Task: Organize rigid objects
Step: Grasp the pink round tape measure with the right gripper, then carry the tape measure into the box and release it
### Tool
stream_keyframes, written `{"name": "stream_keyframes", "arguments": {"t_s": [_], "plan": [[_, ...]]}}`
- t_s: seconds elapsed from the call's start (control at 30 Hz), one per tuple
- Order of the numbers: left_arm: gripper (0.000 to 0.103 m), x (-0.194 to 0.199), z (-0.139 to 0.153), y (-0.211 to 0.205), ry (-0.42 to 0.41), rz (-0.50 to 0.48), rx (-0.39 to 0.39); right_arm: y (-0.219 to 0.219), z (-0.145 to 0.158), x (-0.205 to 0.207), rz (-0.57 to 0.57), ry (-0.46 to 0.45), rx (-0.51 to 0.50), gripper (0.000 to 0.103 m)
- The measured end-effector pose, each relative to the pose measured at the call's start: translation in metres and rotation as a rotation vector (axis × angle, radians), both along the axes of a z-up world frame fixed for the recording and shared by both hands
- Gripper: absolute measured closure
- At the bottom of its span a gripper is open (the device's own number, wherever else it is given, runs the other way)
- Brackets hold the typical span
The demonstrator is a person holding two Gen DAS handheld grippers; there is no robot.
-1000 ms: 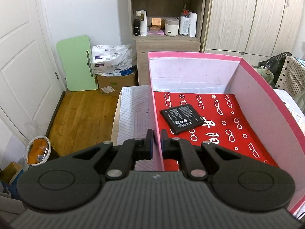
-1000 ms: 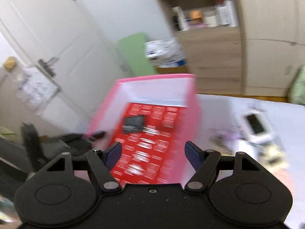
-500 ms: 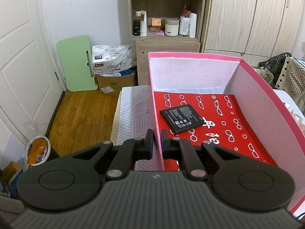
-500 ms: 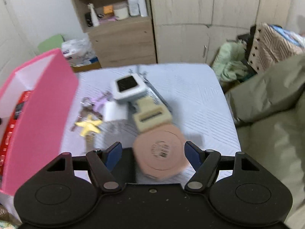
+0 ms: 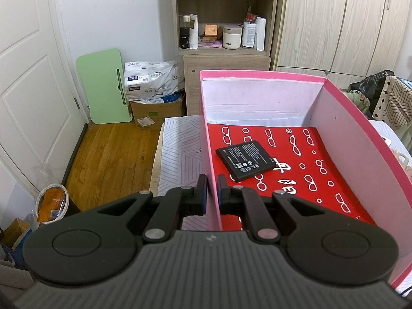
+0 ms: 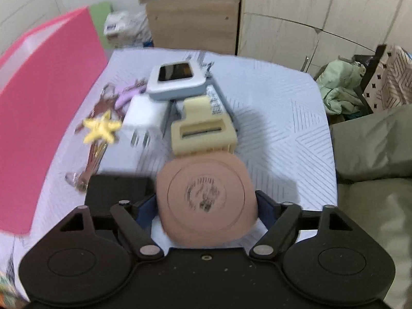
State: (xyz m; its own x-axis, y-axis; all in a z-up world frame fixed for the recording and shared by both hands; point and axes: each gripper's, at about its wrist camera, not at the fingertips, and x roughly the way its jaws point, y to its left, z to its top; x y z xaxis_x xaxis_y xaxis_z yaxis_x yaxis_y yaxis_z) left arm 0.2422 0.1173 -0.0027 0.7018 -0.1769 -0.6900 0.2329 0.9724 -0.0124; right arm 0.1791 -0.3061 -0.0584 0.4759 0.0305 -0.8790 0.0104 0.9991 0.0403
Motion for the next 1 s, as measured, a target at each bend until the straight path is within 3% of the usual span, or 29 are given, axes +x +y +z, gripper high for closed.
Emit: {"name": "stream_keyframes", "arguments": {"t_s": [0.1, 0.33, 0.53, 0.67, 0.8, 0.9, 1.0], "plan": [[0.096, -0.001, 0.0, 0.001, -0.006, -0.002, 0.005, -0.002, 0.008, -0.006, -0.043, -0.003, -0.019, 0.023], [0.096, -0.001, 0.0, 0.001, -0.007, -0.001, 0.005, 0.002, 0.059, -0.026, -0.09, -0.123, 0.065, 0.023], [0.096, -0.001, 0.001, 0.0, -0.006, 0.004, -0.004, 0.073, 0.122, -0.016, 0.148, -0.267, 0.159, 0.023], [0.096, -0.002, 0.001, 0.0, -0.006, 0.006, -0.008, 0.137, 0.14, 0.012, 0.342, -0.261, 0.187, 0.023], [0.096, -0.001, 0.001, -0.001, -0.007, 0.007, -0.009, 0.2, 0.131, 0.05, 0.488, -0.188, 0.118, 0.023], [0.096, -0.001, 0.001, -0.001, -0.007, 0.009, -0.007, 0.24, 0.108, 0.08, 0.572, -0.146, -0.059, 0.023], [0.095, -0.001, 0.001, -0.002, -0.007, 0.012, -0.004, 0.259, 0.08, 0.115, 0.55, -0.082, -0.181, 0.023]]}}
